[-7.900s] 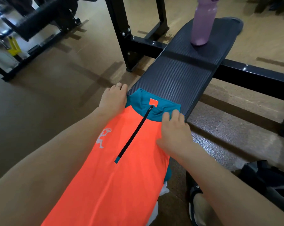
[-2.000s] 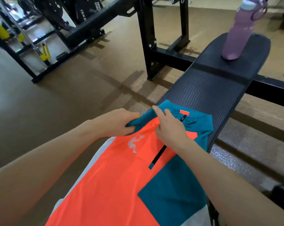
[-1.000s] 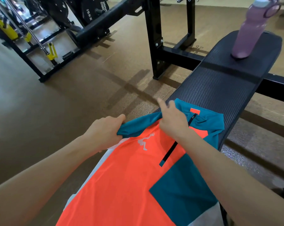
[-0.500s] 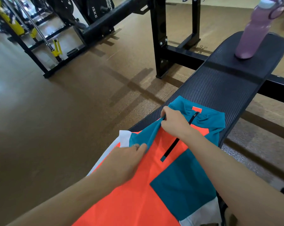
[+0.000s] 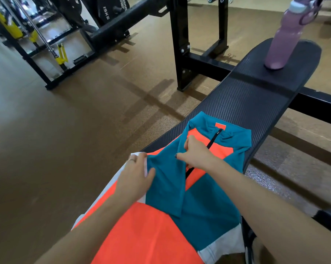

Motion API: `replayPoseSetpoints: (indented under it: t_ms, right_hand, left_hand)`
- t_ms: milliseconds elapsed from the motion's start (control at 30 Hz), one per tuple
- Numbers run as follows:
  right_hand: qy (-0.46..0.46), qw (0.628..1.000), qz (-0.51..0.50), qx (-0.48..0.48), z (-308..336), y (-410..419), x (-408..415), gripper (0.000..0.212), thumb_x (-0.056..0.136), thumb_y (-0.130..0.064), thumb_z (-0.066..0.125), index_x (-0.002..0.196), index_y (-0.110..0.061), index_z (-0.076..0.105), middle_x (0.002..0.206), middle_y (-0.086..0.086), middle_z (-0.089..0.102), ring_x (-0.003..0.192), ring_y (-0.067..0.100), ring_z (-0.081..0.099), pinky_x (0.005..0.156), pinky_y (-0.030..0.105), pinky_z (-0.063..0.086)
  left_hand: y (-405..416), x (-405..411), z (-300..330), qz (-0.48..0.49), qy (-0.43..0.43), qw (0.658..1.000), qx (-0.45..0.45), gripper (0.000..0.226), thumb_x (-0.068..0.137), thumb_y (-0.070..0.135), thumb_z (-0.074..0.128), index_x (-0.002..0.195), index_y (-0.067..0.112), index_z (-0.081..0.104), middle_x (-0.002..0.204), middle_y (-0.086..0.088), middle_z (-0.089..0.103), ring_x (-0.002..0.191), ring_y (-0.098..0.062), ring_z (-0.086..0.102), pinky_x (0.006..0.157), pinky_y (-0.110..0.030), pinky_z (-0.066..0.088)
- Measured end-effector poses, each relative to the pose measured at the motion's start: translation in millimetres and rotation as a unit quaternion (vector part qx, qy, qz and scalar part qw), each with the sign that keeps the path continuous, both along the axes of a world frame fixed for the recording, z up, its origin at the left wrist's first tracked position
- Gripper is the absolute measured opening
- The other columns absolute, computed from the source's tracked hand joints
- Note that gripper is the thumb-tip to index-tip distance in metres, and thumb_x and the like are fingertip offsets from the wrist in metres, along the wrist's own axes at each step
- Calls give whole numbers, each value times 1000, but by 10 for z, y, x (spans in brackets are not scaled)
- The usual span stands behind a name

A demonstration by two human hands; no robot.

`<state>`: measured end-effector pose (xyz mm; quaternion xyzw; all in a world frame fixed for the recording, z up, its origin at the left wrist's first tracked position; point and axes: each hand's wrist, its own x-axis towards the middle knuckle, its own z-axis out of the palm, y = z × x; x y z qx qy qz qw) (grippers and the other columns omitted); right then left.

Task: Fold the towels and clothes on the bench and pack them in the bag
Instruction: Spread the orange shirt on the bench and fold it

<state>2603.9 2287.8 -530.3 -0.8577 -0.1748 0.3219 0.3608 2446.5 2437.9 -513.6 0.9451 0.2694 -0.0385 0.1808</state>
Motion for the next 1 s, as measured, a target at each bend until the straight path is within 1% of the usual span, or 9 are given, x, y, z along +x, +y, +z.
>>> replayPoseSetpoints:
  t_ms: [67, 133, 267, 333, 533, 633, 733, 833, 1000]
  right_hand:
    - [-15, 1000, -6, 4, -17, -13, 6, 19, 79, -8, 54, 85, -17, 38, 87, 10, 59, 78, 35, 66, 75, 53, 56]
    - [6, 999, -27, 27, -8, -40, 41, 19, 79, 0, 43, 85, -17, 39, 89, 12, 58, 75, 37, 68, 72, 54, 58]
    - [79, 994, -48, 66, 50, -94, 104, 40, 82, 8, 30, 104, -19, 48, 94, 10, 51, 62, 35, 69, 53, 42, 61]
    - [83, 995, -21, 59, 83, -115, 120, 54, 82, 9, 27, 118, -24, 50, 91, 6, 52, 57, 29, 68, 47, 34, 58]
    - [124, 990, -7, 72, 33, -79, 146, 67, 81, 10, 27, 136, -24, 44, 82, 11, 61, 62, 27, 74, 54, 36, 61]
    - [45, 998, 40, 32, 29, -85, 174, 61, 79, 1, 41, 133, -29, 46, 85, 7, 69, 69, 29, 73, 59, 36, 59]
    - [-135, 990, 38, 8, 11, -107, 244, 60, 81, -9, 55, 139, -24, 47, 116, 6, 58, 109, 28, 61, 90, 37, 49]
    - [-196, 980, 22, 15, -39, -79, 301, 63, 87, -16, 54, 149, -21, 41, 137, 8, 49, 124, 31, 48, 106, 42, 40]
    - [-268, 953, 98, -106, -159, 9, 331, 62, 96, -37, 42, 156, -31, 27, 158, 5, 34, 134, 31, 33, 112, 44, 31]
  left_hand:
    - [246, 91, -76, 73, 22, 997, 0, 52, 95, 34, 59, 142, 21, 41, 125, -14, 46, 114, -38, 51, 94, -44, 46]
    - [417, 158, -114, 111, 36, 993, -24, 50, 95, 32, 58, 141, 25, 40, 123, -16, 46, 112, -39, 52, 91, -42, 43]
    - [575, 250, -79, 73, 13, 996, -46, 9, 92, 17, 54, 99, 21, 57, 87, -3, 62, 87, -25, 58, 70, -40, 49]
    - [618, 271, -60, 55, 9, 998, -21, 10, 91, 14, 50, 86, 21, 54, 78, -2, 62, 76, -24, 58, 68, -44, 51]
    - [722, 288, -82, 121, -28, 992, -39, 7, 91, 11, 51, 88, 15, 57, 80, -2, 63, 81, -25, 61, 67, -37, 47]
    - [712, 333, -38, 140, -13, 987, -84, 5, 92, 15, 53, 96, 15, 56, 86, -1, 64, 83, -22, 61, 62, -31, 43]
    - [697, 396, -1, 140, 24, 982, -125, 24, 96, 31, 57, 115, 17, 51, 103, -1, 63, 94, -23, 62, 70, -33, 44]
    - [675, 451, 2, 168, 35, 968, -182, 43, 91, 27, 66, 127, 17, 46, 113, -7, 61, 101, -28, 64, 79, -37, 54]
    - [698, 447, -6, 213, 37, 933, -288, 46, 85, 13, 70, 124, 18, 46, 114, -10, 58, 101, -28, 65, 90, -48, 58]
